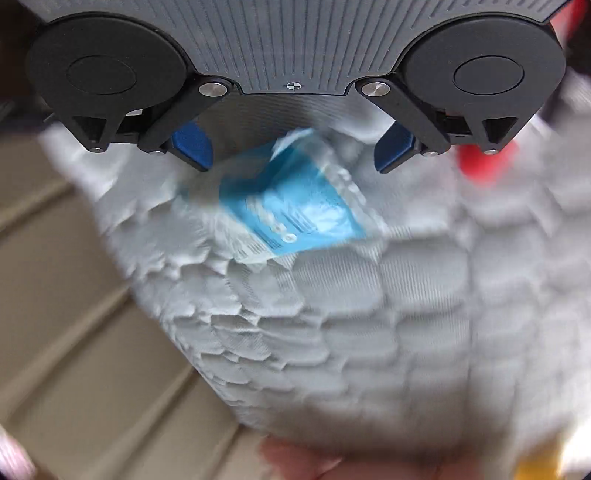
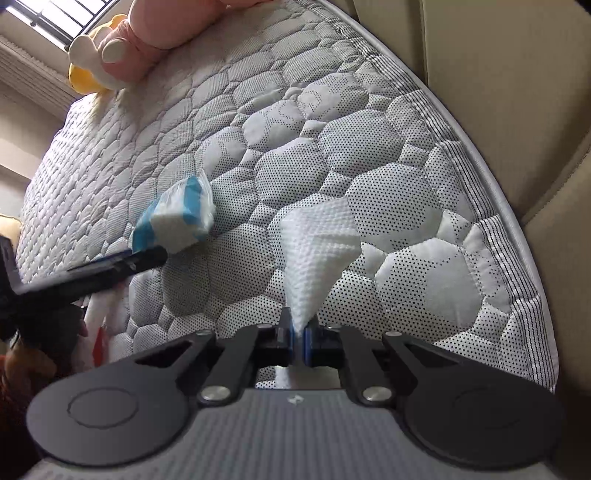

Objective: Organize soft objects
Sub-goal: 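Hold the blue packet in the left tool while the right tool wipes it with tissue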

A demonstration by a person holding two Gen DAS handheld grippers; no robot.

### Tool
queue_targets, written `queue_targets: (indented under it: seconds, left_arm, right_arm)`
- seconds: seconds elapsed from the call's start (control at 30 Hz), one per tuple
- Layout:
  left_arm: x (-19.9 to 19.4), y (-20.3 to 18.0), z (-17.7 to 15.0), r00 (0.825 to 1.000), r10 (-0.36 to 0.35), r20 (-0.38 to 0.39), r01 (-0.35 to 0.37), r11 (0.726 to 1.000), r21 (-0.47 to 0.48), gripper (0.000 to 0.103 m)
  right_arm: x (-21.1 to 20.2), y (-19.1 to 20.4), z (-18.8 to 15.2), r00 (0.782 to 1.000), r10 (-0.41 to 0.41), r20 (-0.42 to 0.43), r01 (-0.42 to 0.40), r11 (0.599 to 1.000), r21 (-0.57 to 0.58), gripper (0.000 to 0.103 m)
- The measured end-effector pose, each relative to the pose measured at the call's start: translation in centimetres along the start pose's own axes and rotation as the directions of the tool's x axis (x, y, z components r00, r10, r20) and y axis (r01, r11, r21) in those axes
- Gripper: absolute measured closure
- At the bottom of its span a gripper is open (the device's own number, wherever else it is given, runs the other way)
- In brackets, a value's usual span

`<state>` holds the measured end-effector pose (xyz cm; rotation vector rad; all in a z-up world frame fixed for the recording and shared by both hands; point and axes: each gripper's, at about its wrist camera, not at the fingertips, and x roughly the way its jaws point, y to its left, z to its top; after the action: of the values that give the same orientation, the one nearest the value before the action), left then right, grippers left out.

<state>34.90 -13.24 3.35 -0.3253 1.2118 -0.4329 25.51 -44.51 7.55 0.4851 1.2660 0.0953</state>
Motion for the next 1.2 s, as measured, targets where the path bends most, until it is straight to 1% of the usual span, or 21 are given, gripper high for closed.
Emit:
queue_targets:
  seconds: [0.07, 0.1, 0.17, 0.2, 0.27, 0.3, 0.37, 0.4, 0.43, 0.5, 0.53, 0.57, 0.63, 0.67, 0.7, 0.8, 0.87, 0.93, 1.0, 1.13, 1.2]
  left_arm:
    - [1.2, 2.2, 0.5, 0.996, -0.074, -0.058, 0.059, 0.969, -0.239, 0.002]
    - [1.6, 2.6, 0.8, 0.994, -0.094, -0.054, 0.073, 0.949, -0.305, 0.000]
    - [2.5, 2.7, 2.0, 0.990, -0.116, -0.076, 0.078, 0.919, -0.386, 0.000]
    - [3.1, 2.4, 2.6, 0.988, -0.112, -0.105, 0.062, 0.917, -0.393, 0.000]
    - [3.9, 0.9, 3.6, 0.987, -0.102, -0.122, 0.056, 0.941, -0.334, 0.000]
    - [4.1, -0.2, 3.9, 0.988, -0.098, -0.121, 0.062, 0.961, -0.270, 0.000]
    - [4.1, -3.1, 3.7, 0.990, -0.085, -0.111, 0.077, 0.994, -0.073, 0.005]
    - [4.0, -4.6, 3.4, 0.992, -0.070, -0.103, 0.075, 0.996, 0.038, 0.021]
    - [3.7, -6.3, 2.7, 0.995, -0.045, -0.092, 0.060, 0.984, 0.169, 0.036]
    - [2.7, -9.3, 0.6, 0.999, -0.015, -0.052, 0.035, 0.919, 0.392, 0.036]
    - [2.2, -10.5, -0.9, 1.000, -0.009, -0.025, 0.020, 0.875, 0.484, 0.036]
    - [1.8, -11.5, -2.4, 1.000, -0.001, 0.000, 0.001, 0.822, 0.570, 0.036]
    - [1.0, -13.1, -5.7, 0.998, 0.015, 0.060, -0.054, 0.698, 0.714, 0.036]
    - [0.6, -13.4, -7.2, 0.997, 0.018, 0.075, -0.069, 0.649, 0.758, 0.036]
    - [0.4, -13.5, -8.6, 0.997, 0.018, 0.070, -0.066, 0.616, 0.785, 0.036]
    - [0.3, -13.8, -11.5, 0.999, 0.020, 0.025, -0.032, 0.568, 0.822, 0.036]
    - [0.5, -13.8, -12.9, 0.999, 0.029, 0.016, -0.029, 0.544, 0.838, 0.035]
    - [0.8, -14.0, -13.7, 0.999, 0.034, 0.021, -0.036, 0.535, 0.844, 0.033]
    - [1.1, -14.1, -14.2, 0.999, 0.037, 0.022, -0.038, 0.534, 0.845, 0.029]
    - [1.2, -14.3, -15.3, 0.999, 0.039, 0.029, -0.045, 0.503, 0.863, 0.021]
    - [1.3, -14.3, -15.4, 0.999, 0.043, 0.030, -0.048, 0.504, 0.862, 0.016]
  right_arm:
    - [0.1, -0.2, -0.3, 1.000, -0.001, -0.009, 0.001, 1.000, -0.004, 0.096]
    - [0.2, -0.3, -0.4, 1.000, -0.004, -0.014, 0.004, 1.000, -0.005, 0.096]
    - [0.2, -0.6, -0.7, 1.000, -0.007, -0.021, 0.007, 1.000, -0.002, 0.095]
    - [0.2, -0.8, -0.8, 1.000, -0.008, -0.024, 0.008, 1.000, 0.001, 0.095]
    - [0.2, -1.1, -1.0, 1.000, -0.011, -0.026, 0.011, 1.000, 0.008, 0.095]
    - [0.1, -1.3, -1.1, 1.000, -0.012, -0.026, 0.013, 1.000, 0.012, 0.095]
    - [-0.3, -1.6, -1.2, 1.000, -0.018, -0.016, 0.018, 1.000, 0.010, 0.095]
    - [-0.7, -1.7, -1.3, 1.000, -0.023, -0.006, 0.023, 1.000, 0.004, 0.095]
    - [-1.0, -1.9, -1.2, 1.000, -0.029, 0.004, 0.029, 1.000, -0.004, 0.095]
    - [-1.7, -2.2, -1.1, 0.999, -0.039, 0.022, 0.039, 0.999, -0.016, 0.096]
    - [-2.0, -2.3, -0.9, 0.999, -0.038, 0.033, 0.038, 0.999, -0.015, 0.096]
    - [-2.3, -2.3, -0.7, 0.998, -0.035, 0.044, 0.035, 0.999, -0.012, 0.096]
    - [-2.9, -2.4, -0.4, 0.997, -0.029, 0.066, 0.030, 1.000, -0.006, 0.097]
    - [-3.3, -2.5, -0.2, 0.997, -0.026, 0.077, 0.027, 1.000, -0.003, 0.097]
    - [-3.5, -2.2, 0.0, 0.996, -0.019, 0.085, 0.020, 1.000, -0.009, 0.097]
    - [-4.4, -0.6, 0.6, 0.994, 0.031, 0.102, -0.027, 0.999, -0.046, 0.097]
    - [-5.2, 1.2, 0.8, 0.984, 0.140, 0.109, -0.132, 0.988, -0.078, 0.097]
    - [-5.3, 3.1, 0.7, 0.963, 0.257, 0.078, -0.250, 0.964, -0.086, 0.097]
    - [-4.3, 4.6, 0.1, 0.947, 0.322, 0.014, -0.320, 0.943, -0.093, 0.097]
    - [-1.3, 5.0, -1.6, 0.969, 0.225, -0.101, -0.234, 0.968, -0.090, 0.097]
    - [-0.5, 3.9, -2.3, 0.973, 0.189, -0.132, -0.196, 0.980, -0.044, 0.097]
